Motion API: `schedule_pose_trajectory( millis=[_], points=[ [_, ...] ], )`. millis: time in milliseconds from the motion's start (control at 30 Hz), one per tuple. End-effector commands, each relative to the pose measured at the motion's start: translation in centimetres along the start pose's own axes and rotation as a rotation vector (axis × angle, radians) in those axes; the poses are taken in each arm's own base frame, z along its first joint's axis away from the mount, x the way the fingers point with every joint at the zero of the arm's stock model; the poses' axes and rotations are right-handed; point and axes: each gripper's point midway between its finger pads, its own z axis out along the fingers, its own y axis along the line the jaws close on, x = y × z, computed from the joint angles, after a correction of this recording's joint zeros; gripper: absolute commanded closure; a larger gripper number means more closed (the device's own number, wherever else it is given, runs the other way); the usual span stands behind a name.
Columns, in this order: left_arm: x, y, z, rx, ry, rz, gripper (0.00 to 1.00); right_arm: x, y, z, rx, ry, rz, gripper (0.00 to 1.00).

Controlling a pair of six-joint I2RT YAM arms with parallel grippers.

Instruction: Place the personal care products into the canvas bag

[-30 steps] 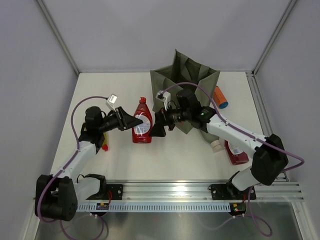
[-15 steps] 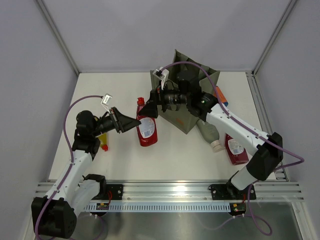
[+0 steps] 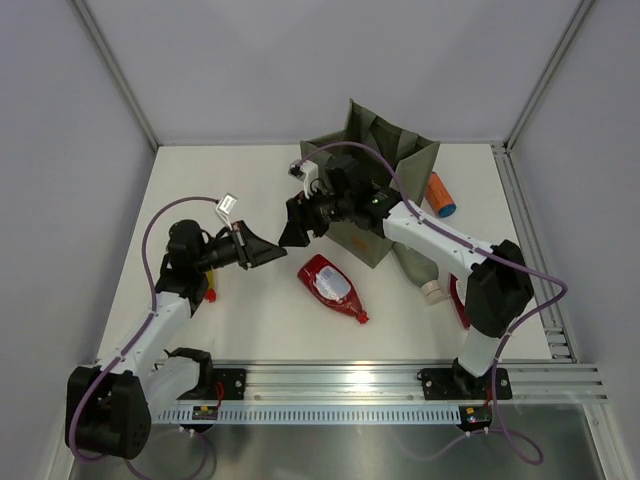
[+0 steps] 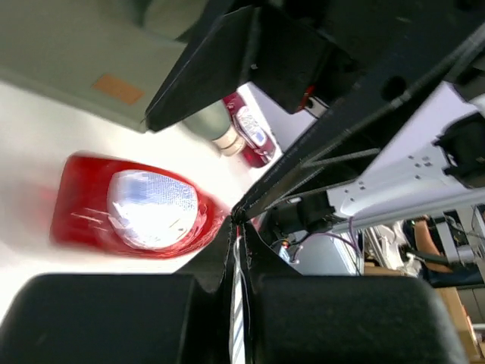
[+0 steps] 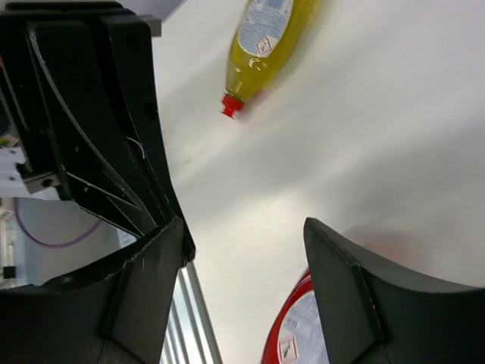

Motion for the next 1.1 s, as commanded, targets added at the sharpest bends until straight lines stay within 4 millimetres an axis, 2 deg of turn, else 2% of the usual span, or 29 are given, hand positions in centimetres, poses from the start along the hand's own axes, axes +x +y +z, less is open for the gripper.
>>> schedule_pose_trajectory(
  millis=[0,33,67,100,133,167,200,233,400,433,500,533,567,600,633,667,700,733,800,900,1067],
  points=[
    [-3.5,-2.3,0.5,0.005,-0.096,0.197,0.98,2.6,-1.3,0.5,0.129,0.108,-0.113,0.23],
    [-3.2,-0.7,0.1,-0.094,-0.084,0.214,0.98,2.2,-1.2,0.0,0.139,0.106,-0.160,0.22],
    [-4.1,-1.2,-0.2,-0.126,-0.100,0.254,0.97,1.9,-1.0,-1.1,0.149,0.110,-0.234,0.20],
    [-4.0,0.3,-0.8,-0.220,-0.103,0.231,0.90,2.1,-1.0,-1.7,0.149,0.121,-0.270,0.19],
    [-4.1,0.6,-1.2,-0.256,-0.100,0.279,0.87,2.3,-0.6,-2.1,0.126,0.132,-0.316,0.13],
    [-4.3,0.1,-1.6,-0.264,-0.109,0.309,0.84,3.3,0.4,-3.1,0.086,0.171,-0.348,0.11],
    [-4.2,0.2,-2.0,-0.294,-0.097,0.307,0.76,4.0,0.7,-3.6,0.034,0.203,-0.471,0.10],
    [-4.6,0.8,-2.6,-0.347,-0.112,0.335,0.71,4.8,1.2,-4.0,-0.003,0.228,-0.492,0.09],
    [-5.1,2.6,-5.3,-0.556,-0.150,0.347,0.50,9.3,-0.6,-6.3,0.047,0.431,-0.499,0.13],
    [-5.0,3.5,-6.0,-0.617,-0.158,0.335,0.43,11.3,-1.4,-6.8,0.074,0.479,-0.501,0.13],
    [-5.0,3.9,-6.7,-0.661,-0.179,0.328,0.31,13.5,-2.7,-7.1,0.141,0.538,-0.517,0.10],
    [-4.8,4.3,-7.0,-0.680,-0.183,0.324,0.24,15.4,-4.3,-7.1,0.244,0.602,-0.552,0.09],
    [-4.8,4.4,-7.2,-0.690,-0.188,0.320,0.01,16.3,-5.0,-7.1,0.300,0.625,-0.563,0.04],
    [-4.9,4.3,-7.3,-0.693,-0.195,0.322,0.01,18.1,-6.8,-7.9,0.408,0.685,-0.579,0.01],
    [-4.9,4.2,-7.4,-0.694,-0.197,0.323,0.01,18.4,-7.3,-7.7,0.458,0.678,-0.591,0.01],
    [-5.0,4.0,-7.5,-0.692,-0.200,0.326,0.01,17.9,-7.2,-6.5,0.503,0.625,-0.625,0.01],
    [-5.0,3.9,-7.6,-0.695,-0.203,0.328,0.01,17.9,-7.5,-6.2,0.545,0.602,-0.634,0.00],
    [-5.2,3.7,-7.8,-0.699,-0.214,0.333,0.01,17.3,-9.1,-6.2,0.679,0.550,-0.658,0.00],
    [-5.1,3.5,-8.0,-0.701,-0.218,0.337,0.01,17.6,-9.7,-6.1,0.748,0.557,-0.674,0.00],
    [-5.0,3.3,-8.2,-0.700,-0.221,0.344,0.01,18.9,-10.8,-5.7,0.770,0.602,-0.671,0.01],
    [-4.7,3.2,-8.2,-0.689,-0.215,0.349,0.01,22.7,-11.5,-4.3,0.692,0.707,-0.628,0.00]
  ],
)
